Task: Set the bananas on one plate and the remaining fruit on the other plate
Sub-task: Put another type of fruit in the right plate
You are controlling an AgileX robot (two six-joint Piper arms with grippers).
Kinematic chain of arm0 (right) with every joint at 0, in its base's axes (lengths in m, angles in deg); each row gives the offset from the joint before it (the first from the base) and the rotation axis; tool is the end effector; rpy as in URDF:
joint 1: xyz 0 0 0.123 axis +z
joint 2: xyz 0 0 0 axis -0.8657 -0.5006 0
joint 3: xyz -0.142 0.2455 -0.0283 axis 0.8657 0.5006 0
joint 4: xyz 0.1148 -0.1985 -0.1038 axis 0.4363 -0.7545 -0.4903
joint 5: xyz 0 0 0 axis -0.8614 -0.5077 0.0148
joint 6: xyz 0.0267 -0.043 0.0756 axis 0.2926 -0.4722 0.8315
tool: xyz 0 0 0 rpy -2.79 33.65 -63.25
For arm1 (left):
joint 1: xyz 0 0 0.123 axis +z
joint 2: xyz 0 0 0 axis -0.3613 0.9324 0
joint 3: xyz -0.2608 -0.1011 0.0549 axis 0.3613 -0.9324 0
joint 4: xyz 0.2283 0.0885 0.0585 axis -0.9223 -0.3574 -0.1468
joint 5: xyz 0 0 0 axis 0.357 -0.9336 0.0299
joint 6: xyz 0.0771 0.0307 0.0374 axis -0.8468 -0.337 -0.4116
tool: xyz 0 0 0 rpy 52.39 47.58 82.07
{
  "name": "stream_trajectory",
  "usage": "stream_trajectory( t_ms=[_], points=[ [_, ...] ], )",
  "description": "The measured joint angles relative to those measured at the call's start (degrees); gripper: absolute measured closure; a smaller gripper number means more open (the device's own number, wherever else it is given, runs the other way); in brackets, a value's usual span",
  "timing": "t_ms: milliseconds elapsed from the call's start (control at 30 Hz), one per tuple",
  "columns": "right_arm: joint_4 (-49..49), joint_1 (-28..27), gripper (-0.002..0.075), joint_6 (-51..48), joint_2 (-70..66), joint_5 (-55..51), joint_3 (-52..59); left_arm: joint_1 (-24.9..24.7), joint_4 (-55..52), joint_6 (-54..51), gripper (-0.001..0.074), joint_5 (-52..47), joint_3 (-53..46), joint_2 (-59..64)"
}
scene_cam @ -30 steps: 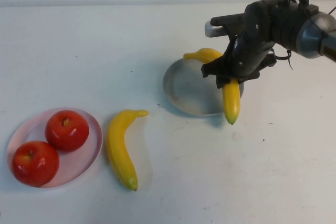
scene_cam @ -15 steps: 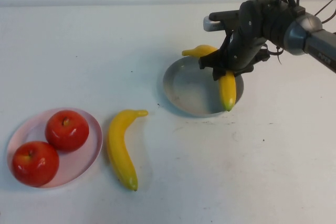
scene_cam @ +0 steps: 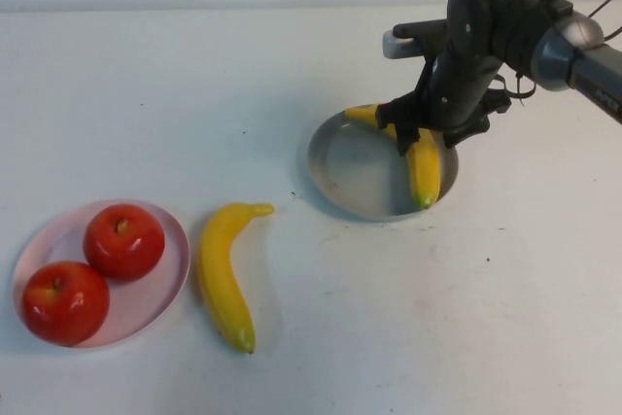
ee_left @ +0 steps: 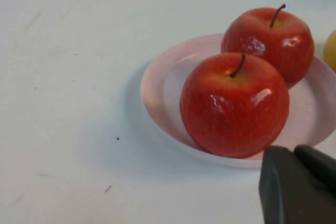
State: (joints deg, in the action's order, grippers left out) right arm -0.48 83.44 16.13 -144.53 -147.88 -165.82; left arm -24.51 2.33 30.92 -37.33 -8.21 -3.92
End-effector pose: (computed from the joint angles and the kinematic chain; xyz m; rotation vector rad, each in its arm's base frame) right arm 0.4562 0.1959 0.2115 -0.2558 2.7941 0.1215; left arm 0.0524 -0.0054 0.1716 0.1224 1.8679 -0.0273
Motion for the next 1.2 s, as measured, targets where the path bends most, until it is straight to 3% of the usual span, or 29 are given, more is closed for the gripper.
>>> stream_trajectory(
  t_ms=[167,533,733,1200],
  points=[
    [-0.5,2.31,0.0249,0.0,2.88,-6.42,-3.92,0.0,0.0,0.0,0.0731,0.0,0.0,0.0],
    [4.29,19.19,0.0248,0.0,4.85,-8.45,-5.32,0.0,0.0,0.0,0.0731,0.0,0.0,0.0],
    [5.18,25.67,0.0248,0.0,3.26,-8.49,-5.32,0.0,0.0,0.0,0.0731,0.0,0.0,0.0],
    [7.31,28.55,0.0248,0.0,-2.68,-8.49,-5.32,0.0,0.0,0.0,0.0731,0.0,0.0,0.0]
  ],
)
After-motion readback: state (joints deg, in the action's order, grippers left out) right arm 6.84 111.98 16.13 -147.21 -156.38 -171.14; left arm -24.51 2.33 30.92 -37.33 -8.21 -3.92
